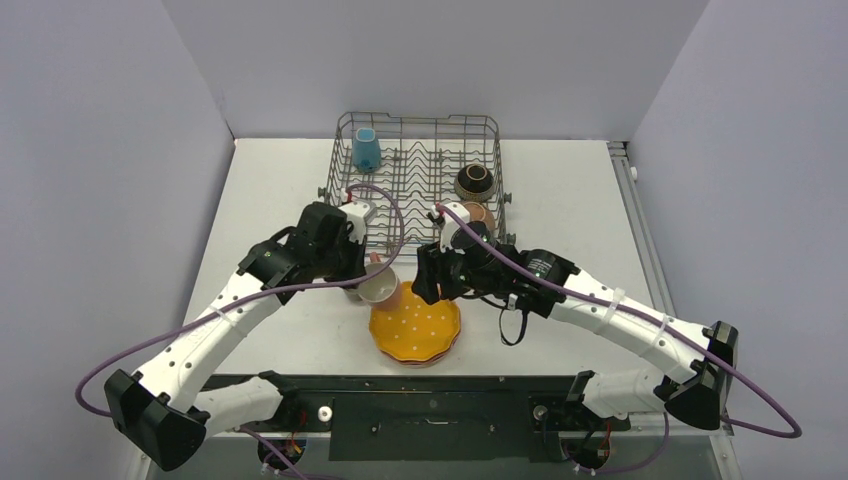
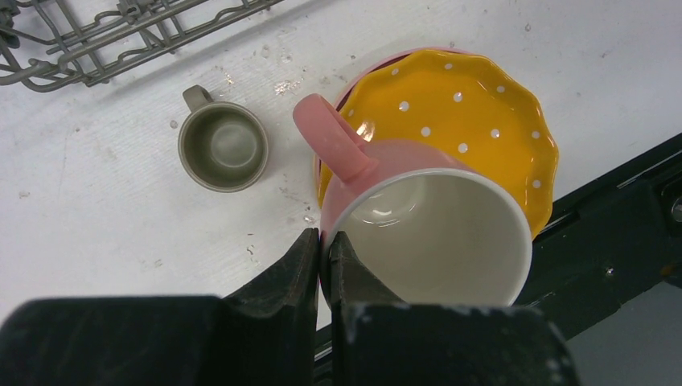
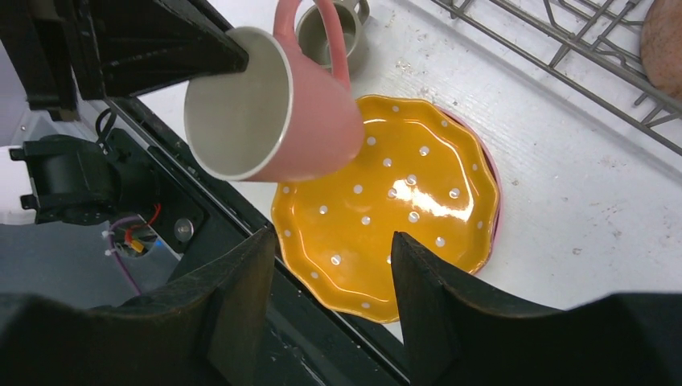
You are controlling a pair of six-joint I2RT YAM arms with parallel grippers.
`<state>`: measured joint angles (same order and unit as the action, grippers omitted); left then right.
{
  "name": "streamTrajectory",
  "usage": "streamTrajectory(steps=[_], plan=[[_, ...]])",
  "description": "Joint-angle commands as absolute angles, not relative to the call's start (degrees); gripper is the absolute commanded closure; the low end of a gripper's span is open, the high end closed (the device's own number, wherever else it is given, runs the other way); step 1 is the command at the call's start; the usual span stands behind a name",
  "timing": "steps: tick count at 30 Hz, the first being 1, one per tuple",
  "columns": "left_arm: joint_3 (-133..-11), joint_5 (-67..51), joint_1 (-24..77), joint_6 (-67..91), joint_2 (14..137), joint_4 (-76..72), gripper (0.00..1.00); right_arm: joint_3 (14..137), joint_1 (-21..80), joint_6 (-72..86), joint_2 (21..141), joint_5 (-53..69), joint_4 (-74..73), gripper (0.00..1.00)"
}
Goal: Load the mixed dishes into the dish rack
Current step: Pick up the cup at the center of the board.
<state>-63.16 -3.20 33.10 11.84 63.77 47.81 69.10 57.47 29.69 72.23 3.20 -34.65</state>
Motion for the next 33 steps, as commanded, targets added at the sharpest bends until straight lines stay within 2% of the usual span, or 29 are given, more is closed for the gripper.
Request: streamTrajectory(steps=[1, 23, 33], plan=[[-67.87, -1.46, 36.29, 15.09, 64.03, 43.08, 1.00, 71.65, 57.83, 33.15, 72.82, 1.47, -31.54, 0.49], [-73.43, 4.60, 48.59, 18.87, 70.10, 44.01, 1.00, 71.98, 57.55, 35.68, 77.38, -3.40, -32.11, 0.50], [-76.41, 6.21, 51.00, 19.07, 72.35, 45.07, 1.00, 71.75, 57.65, 34.06, 79.47, -7.11, -34.96, 0.60]])
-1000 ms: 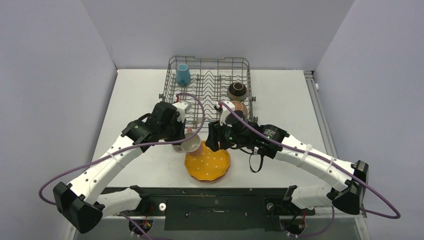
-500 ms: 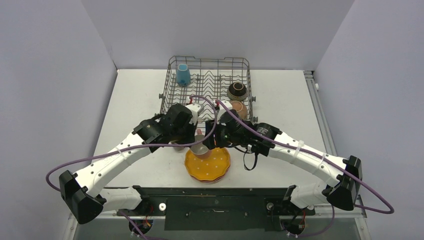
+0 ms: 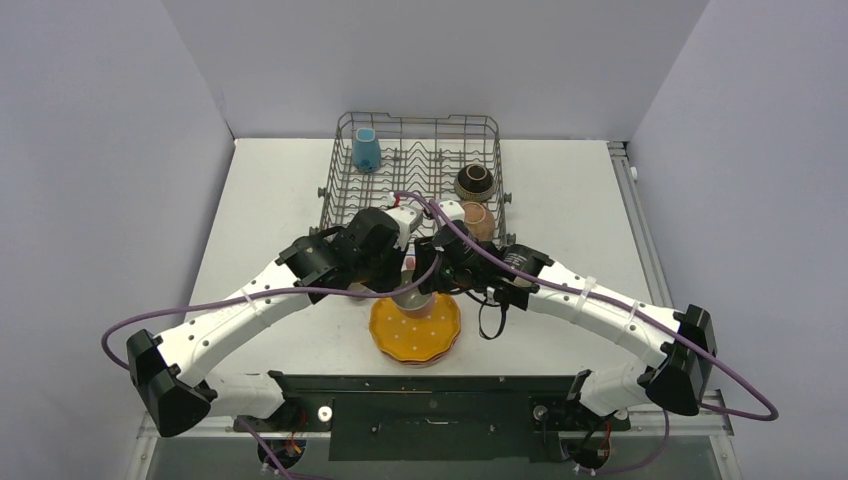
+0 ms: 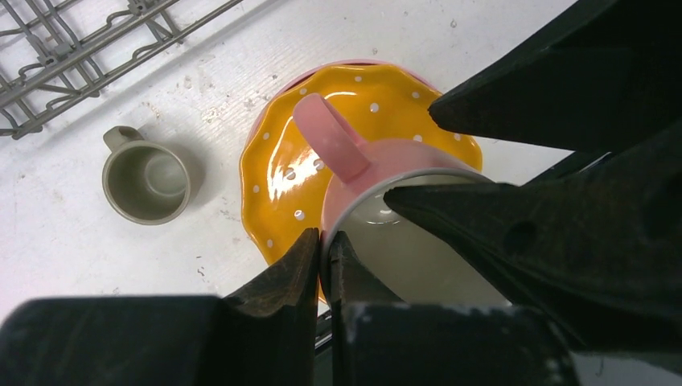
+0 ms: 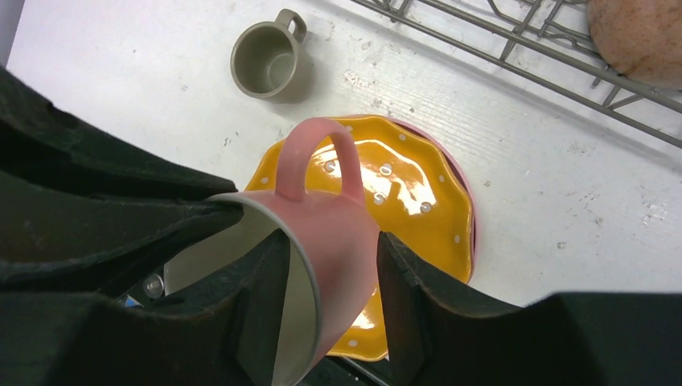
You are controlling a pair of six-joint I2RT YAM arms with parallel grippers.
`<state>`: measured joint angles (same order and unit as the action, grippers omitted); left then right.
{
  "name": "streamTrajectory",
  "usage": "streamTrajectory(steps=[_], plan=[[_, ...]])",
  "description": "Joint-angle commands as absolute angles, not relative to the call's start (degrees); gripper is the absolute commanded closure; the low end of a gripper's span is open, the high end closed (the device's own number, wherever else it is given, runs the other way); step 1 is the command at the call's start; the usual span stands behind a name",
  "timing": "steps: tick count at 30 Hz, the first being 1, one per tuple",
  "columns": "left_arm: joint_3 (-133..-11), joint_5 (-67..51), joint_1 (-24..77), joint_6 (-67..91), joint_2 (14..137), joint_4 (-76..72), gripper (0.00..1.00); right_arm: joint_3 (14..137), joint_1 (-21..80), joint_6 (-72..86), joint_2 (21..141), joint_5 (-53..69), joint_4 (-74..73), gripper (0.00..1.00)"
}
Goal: Load the mixed dishes into the dish rack
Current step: Pick up the cup at the center of the board.
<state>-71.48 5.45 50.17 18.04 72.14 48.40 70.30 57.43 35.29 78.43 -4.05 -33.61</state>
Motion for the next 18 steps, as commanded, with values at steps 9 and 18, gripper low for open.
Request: streamTrajectory(steps=[9, 18], plan=[[-78.30, 6.64, 51.77, 18.96, 74.54, 45.62, 1.00, 71.22, 57.61, 33.33, 80.11, -8.30, -35.24, 0.85], [-77.79, 6.27, 51.78, 19.52, 74.36, 44.43, 0.75, 70.93, 57.55, 32.87, 80.56, -7.89, -34.53, 1.00]])
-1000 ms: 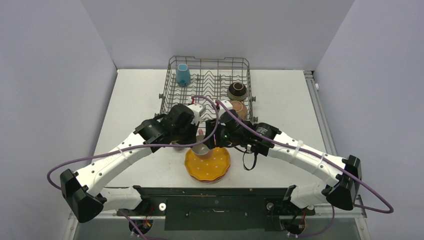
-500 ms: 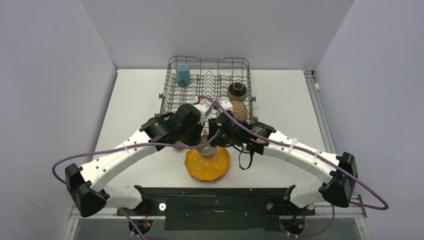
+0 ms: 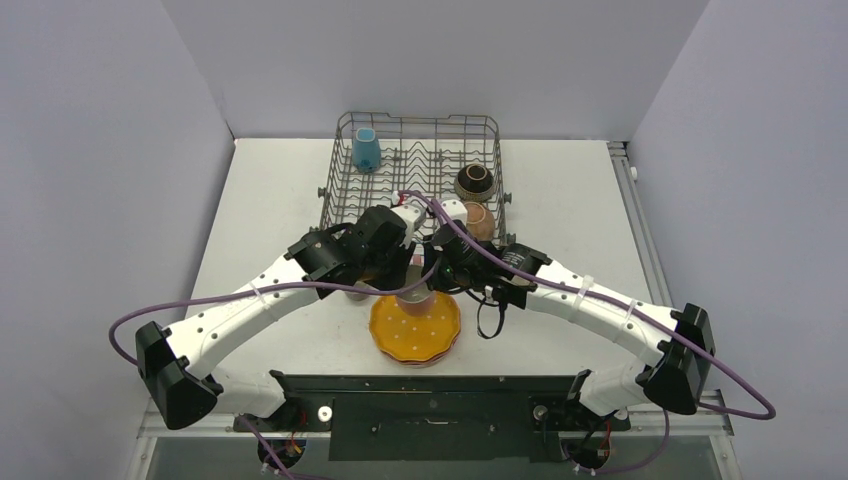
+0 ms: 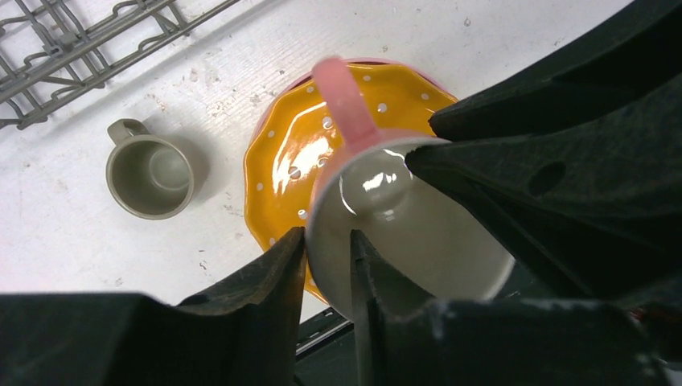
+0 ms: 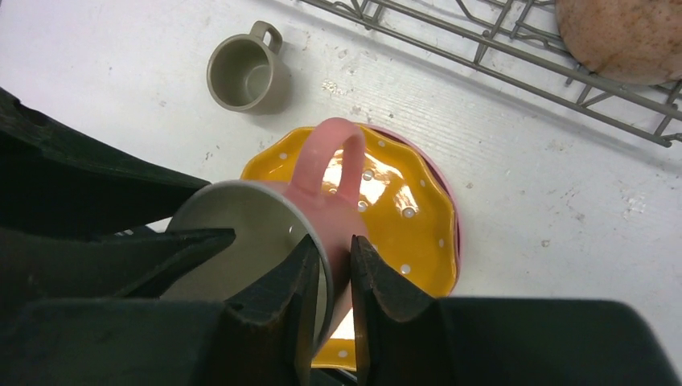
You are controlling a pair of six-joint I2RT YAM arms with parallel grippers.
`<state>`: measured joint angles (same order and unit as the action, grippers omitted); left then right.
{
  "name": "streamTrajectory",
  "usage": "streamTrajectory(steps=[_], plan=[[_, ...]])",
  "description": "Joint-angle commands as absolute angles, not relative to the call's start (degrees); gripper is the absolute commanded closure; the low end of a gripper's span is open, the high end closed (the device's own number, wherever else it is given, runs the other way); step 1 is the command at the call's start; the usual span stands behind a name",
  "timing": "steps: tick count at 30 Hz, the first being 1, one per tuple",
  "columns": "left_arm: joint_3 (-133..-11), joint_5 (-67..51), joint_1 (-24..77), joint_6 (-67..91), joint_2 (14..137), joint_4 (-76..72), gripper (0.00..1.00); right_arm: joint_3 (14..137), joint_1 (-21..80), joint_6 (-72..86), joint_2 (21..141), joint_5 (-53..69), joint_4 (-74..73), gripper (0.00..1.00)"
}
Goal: Load the mixed dishes into the dish rack
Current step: Pick up the cup at the center of the board.
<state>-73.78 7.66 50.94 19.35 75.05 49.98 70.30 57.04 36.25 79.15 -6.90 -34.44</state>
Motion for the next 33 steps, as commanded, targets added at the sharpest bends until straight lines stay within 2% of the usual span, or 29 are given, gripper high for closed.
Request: streamTrajectory(steps=[1, 3, 7, 24, 33], plan=[[-77.50, 6.16, 51.77, 19.76, 74.18, 43.89, 0.72, 70.71, 57.50, 32.83, 80.37, -7.88, -34.40, 1.00], [-76.87, 5.82, 51.78, 20.11, 73.43, 42.88, 0.61, 70.37, 57.56, 32.87, 80.11, -7.94, -33.99, 1.00], [-75.85, 5.72, 51.73, 20.89, 71.81, 41.04, 0.50, 69.49, 57.40, 32.93, 79.33, -8.16, -33.33, 1.00], [-72.53, 5.78, 48.66, 23.40, 67.24, 38.71, 0.42, 62.10, 56.05, 35.97, 72.99, -8.92, -29.90, 1.00], [-68.01, 0.31, 44.43, 27.08, 62.56, 32.87, 0.35, 57.10, 51.68, 39.68, 66.13, -4.72, -24.65, 1.00]])
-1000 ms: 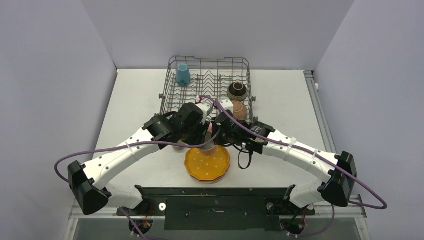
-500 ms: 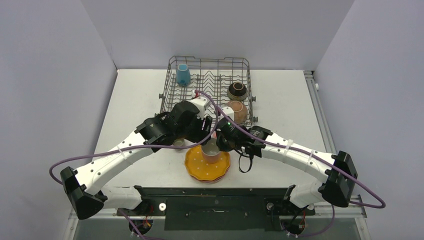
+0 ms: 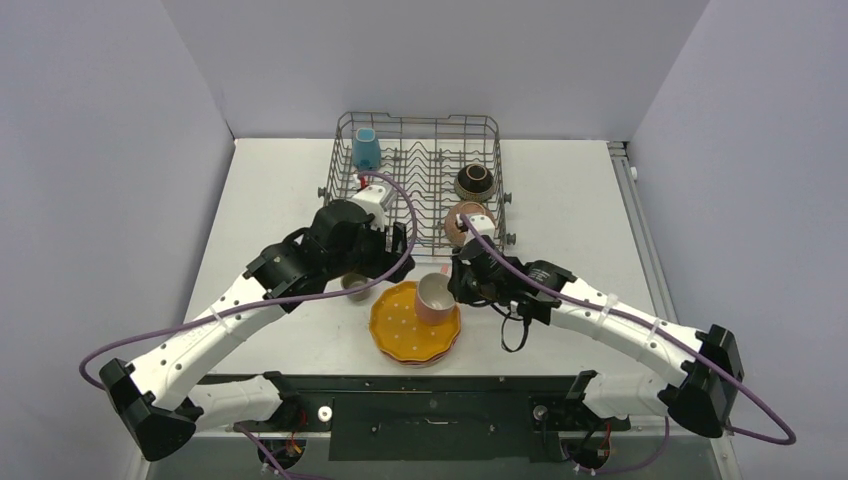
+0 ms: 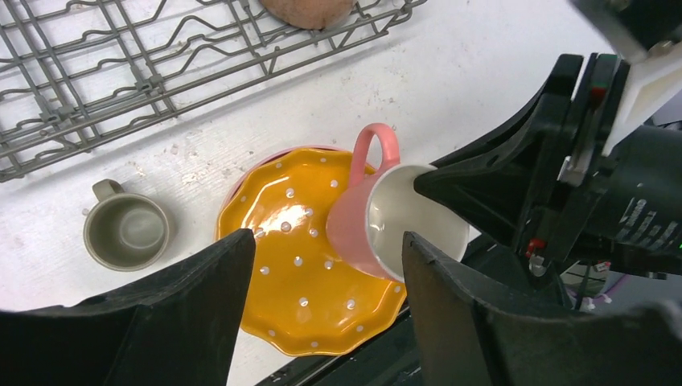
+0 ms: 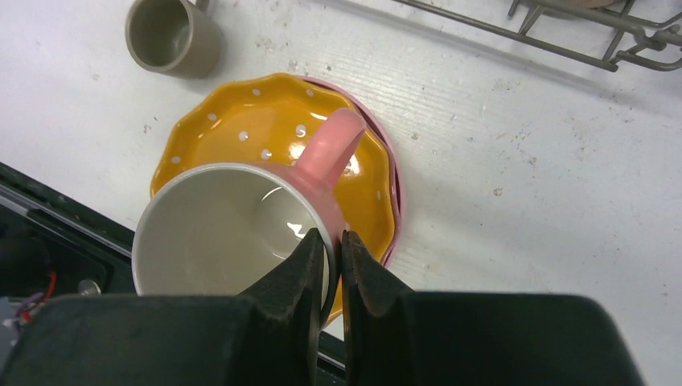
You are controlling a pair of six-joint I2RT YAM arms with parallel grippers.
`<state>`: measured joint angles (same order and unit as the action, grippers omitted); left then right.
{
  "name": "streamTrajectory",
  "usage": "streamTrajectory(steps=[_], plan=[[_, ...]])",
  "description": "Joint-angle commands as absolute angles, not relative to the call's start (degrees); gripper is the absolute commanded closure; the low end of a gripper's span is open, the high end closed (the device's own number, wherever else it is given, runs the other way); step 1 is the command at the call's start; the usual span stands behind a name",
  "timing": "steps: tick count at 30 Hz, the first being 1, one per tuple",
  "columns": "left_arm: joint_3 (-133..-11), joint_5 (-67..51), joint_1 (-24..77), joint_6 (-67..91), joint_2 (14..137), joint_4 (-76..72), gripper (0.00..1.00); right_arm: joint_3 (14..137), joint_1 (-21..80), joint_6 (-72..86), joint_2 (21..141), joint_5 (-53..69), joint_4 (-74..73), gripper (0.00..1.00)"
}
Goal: Load the mixed dishes into the dish rack
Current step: Pick up the cup at the center of the board.
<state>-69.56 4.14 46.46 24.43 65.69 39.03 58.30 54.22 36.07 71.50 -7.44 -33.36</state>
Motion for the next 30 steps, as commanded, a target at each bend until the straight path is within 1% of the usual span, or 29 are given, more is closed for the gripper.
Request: streamTrajectory(steps=[1, 7, 10, 13, 15, 18, 27, 30], plan=[[-67.58, -0.68, 44.05, 27.38, 62.22, 32.39, 0.34, 56.63, 51.24, 40.10, 65.63, -4.30, -23.68, 1.00], [-64.25, -4.36, 41.64, 30.33, 60.45, 28.44, 0.27, 52.57, 48.19, 42.56, 60.94, -2.44, -20.14, 1.00], [-62.36, -5.59, 41.05, 31.82, 59.78, 25.84, 0.17, 50.74, 46.61, 43.95, 57.90, -1.37, -17.94, 1.00], [-61.16, -6.76, 40.73, 32.68, 59.45, 23.91, 0.11, 48.48, 44.88, 46.16, 55.71, 0.49, -14.95, 1.00], [-60.43, -7.20, 40.58, 33.47, 59.13, 22.32, 0.01, 47.30, 43.49, 47.38, 54.33, 2.73, -13.09, 1.00], [-58.81, -7.23, 40.26, 34.51, 58.36, 20.57, 0.03, 45.86, 41.52, 48.93, 51.91, 5.00, -10.44, 1.00], [-54.02, -11.27, 37.33, 40.83, 55.03, 11.74, 0.04, 41.12, 36.01, 55.91, 46.45, 10.38, -0.92, 1.00], [-52.97, -13.54, 36.74, 42.67, 54.75, 8.90, 0.04, 38.31, 34.70, 59.27, 45.29, 12.09, 5.96, 1.00]])
